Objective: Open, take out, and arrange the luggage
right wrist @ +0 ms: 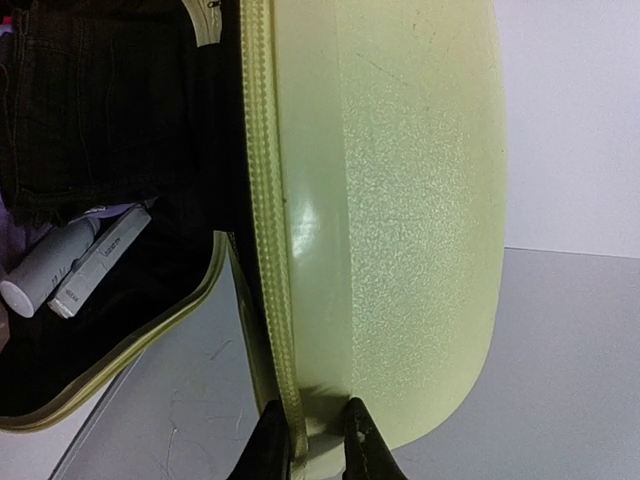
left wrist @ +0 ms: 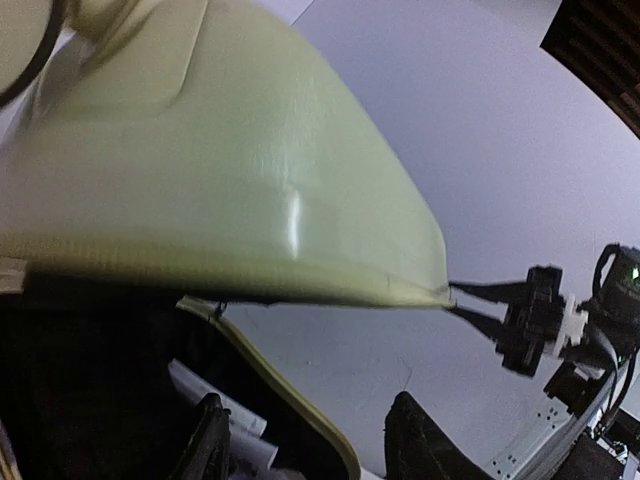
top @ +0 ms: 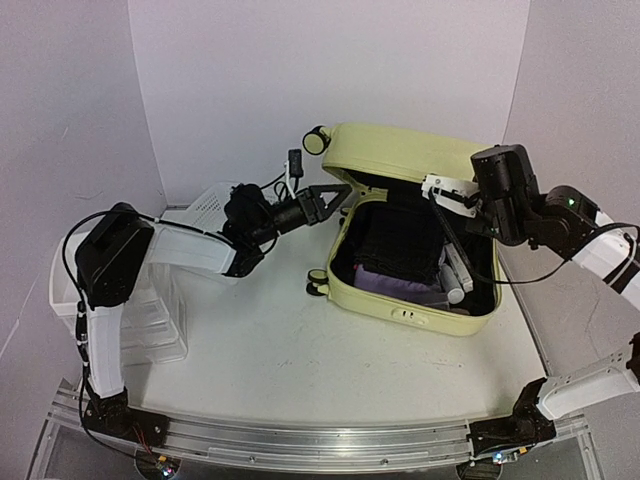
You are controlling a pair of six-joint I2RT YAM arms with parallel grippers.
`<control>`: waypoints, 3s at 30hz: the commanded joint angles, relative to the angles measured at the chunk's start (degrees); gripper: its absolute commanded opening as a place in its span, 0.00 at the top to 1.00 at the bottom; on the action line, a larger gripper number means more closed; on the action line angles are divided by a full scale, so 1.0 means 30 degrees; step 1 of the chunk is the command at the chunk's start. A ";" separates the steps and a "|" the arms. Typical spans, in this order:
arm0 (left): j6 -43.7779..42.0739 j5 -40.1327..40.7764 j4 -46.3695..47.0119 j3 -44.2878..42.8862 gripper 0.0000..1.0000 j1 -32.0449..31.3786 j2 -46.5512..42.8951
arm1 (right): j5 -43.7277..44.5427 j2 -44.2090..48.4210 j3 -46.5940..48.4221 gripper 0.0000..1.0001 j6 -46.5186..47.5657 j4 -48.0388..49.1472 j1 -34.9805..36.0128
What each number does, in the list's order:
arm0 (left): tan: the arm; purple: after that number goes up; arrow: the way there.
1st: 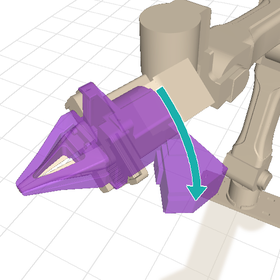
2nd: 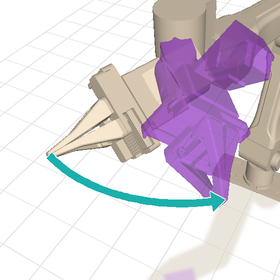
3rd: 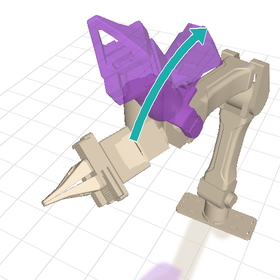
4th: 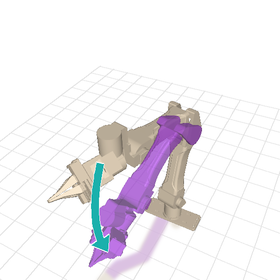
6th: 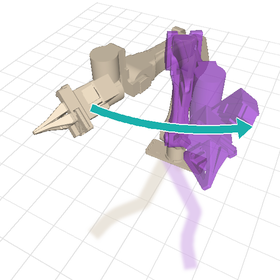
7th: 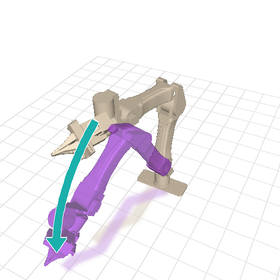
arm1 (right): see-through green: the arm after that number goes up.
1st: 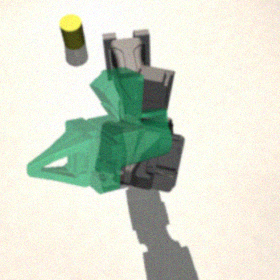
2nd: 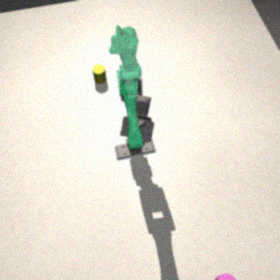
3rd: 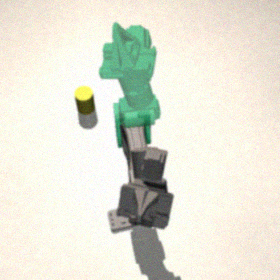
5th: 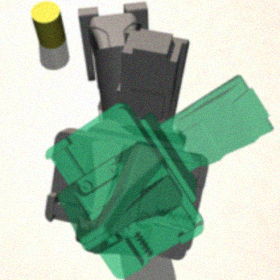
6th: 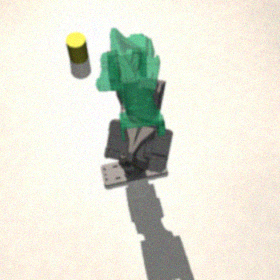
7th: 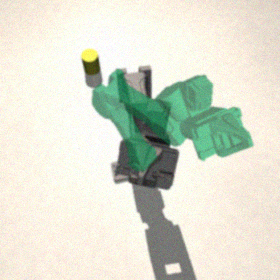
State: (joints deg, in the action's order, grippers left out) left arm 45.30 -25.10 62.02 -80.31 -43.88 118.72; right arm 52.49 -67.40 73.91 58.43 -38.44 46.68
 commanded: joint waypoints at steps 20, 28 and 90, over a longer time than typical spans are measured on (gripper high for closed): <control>-0.1750 0.4394 -0.9500 0.7174 0.16 -0.3518 -0.3962 | 0.2029 -0.4536 1.1084 1.00 -0.2161 -0.0811 -0.0020; -0.3504 0.3893 -0.9673 0.4448 0.05 -0.3537 -0.2760 | -0.1889 -0.4186 0.9872 0.80 -0.7923 -0.5946 -0.0068; 0.8185 -0.2927 -0.3623 -0.4688 0.70 0.0935 0.0342 | -2.5002 0.5731 -0.1526 0.02 -1.7009 -0.8328 -1.6567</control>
State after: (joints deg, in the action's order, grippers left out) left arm 66.96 -31.48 42.15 -84.90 -41.06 120.90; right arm -19.03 -52.82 69.82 -2.09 -65.98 -3.77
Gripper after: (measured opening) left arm 0.582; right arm 0.983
